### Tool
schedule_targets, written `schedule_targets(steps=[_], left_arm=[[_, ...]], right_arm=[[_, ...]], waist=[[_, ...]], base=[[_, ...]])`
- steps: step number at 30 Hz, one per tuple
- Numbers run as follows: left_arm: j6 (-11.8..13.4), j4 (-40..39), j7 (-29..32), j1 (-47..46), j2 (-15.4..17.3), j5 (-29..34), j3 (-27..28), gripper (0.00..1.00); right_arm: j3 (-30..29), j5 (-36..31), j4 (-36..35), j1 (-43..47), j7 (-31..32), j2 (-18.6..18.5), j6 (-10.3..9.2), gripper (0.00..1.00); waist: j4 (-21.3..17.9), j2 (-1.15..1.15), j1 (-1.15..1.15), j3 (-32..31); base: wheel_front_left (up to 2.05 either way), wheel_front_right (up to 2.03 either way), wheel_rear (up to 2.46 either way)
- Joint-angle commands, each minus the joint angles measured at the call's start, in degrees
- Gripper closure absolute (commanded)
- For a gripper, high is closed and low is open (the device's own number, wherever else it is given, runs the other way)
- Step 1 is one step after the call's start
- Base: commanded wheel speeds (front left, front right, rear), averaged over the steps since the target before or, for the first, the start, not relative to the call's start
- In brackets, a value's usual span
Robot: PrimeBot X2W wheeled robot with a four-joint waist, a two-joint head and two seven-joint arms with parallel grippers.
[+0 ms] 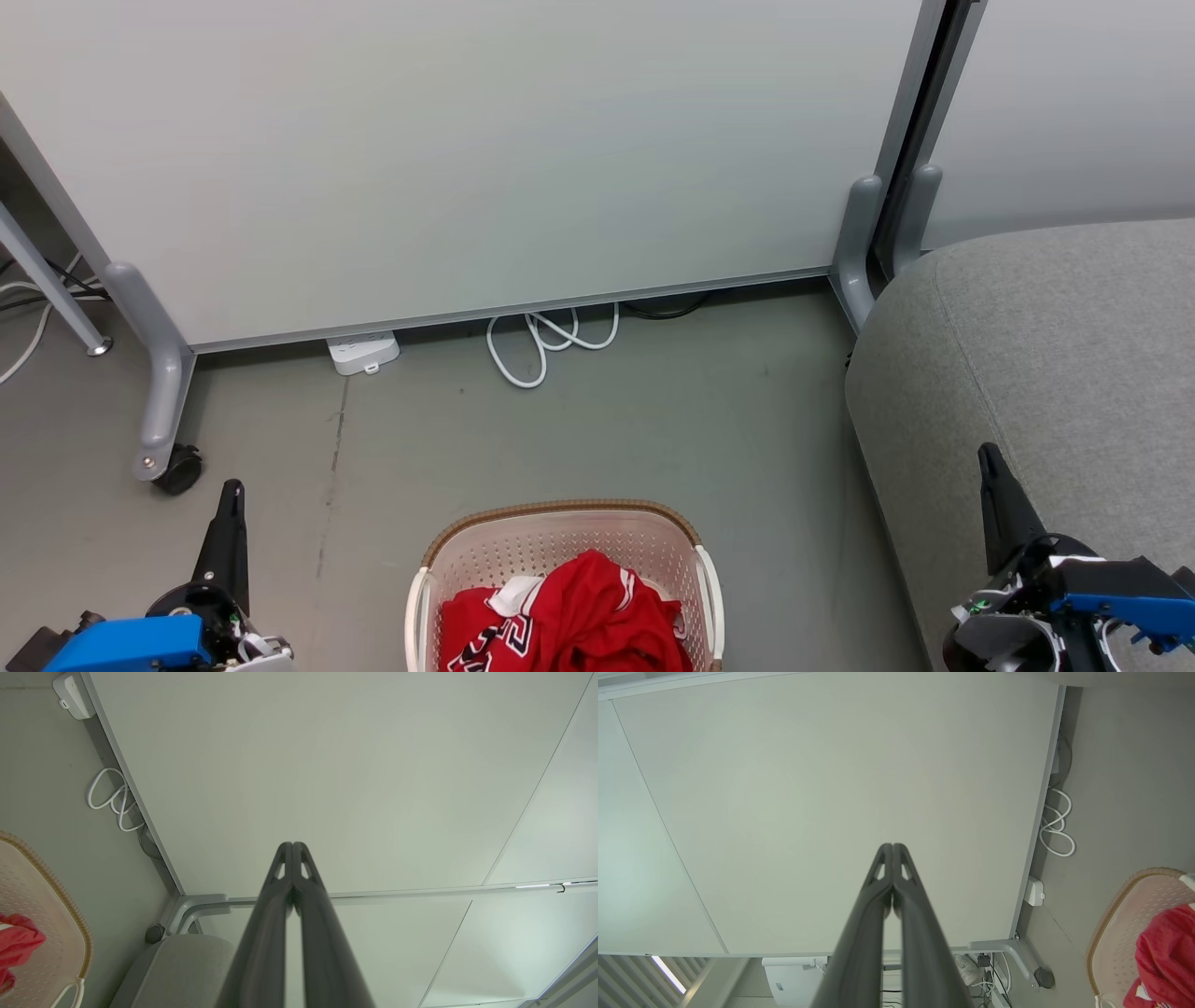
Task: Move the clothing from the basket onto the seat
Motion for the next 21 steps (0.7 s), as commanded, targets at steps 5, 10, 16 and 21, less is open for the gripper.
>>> schedule_targets(steps=[5,10,16,21], left_arm=[[-0.4,-0.1,0.2,-0.5,0.1,-0.2,0.0,1.00],[0.1,0.4,-0.1,0.2,-0.1,0.0,-0.1,0.00],[0.1,2.0,-1.0,1.5,-0.6,0.2,-0.9,0.00],[0.2,1.7,-2.4,1.2,-0.5,1.2,-1.9,0.00]], right_arm=[[0.0,0.2,0.0,-0.6,0.1,-0.1,-0.02,1.00],[0.1,0.0,0.3,0.2,0.0,0.0,0.00,0.00],[0.8,-0.3,1.8,1.8,-0.8,0.2,-0.01,0.00],[1.8,-2.3,1.8,1.4,-2.4,0.1,-0.01,0.00]], waist=[[0.0,0.00,0.00,0.0],[0.0,0.00,0.00,0.0],[0.0,0.00,0.00,0.0],[0.0,0.00,0.00,0.0]], base=[[0.00,0.00,0.00],[0.00,0.00,0.00],[0.00,0.00,0.00],[0.00,0.00,0.00]])
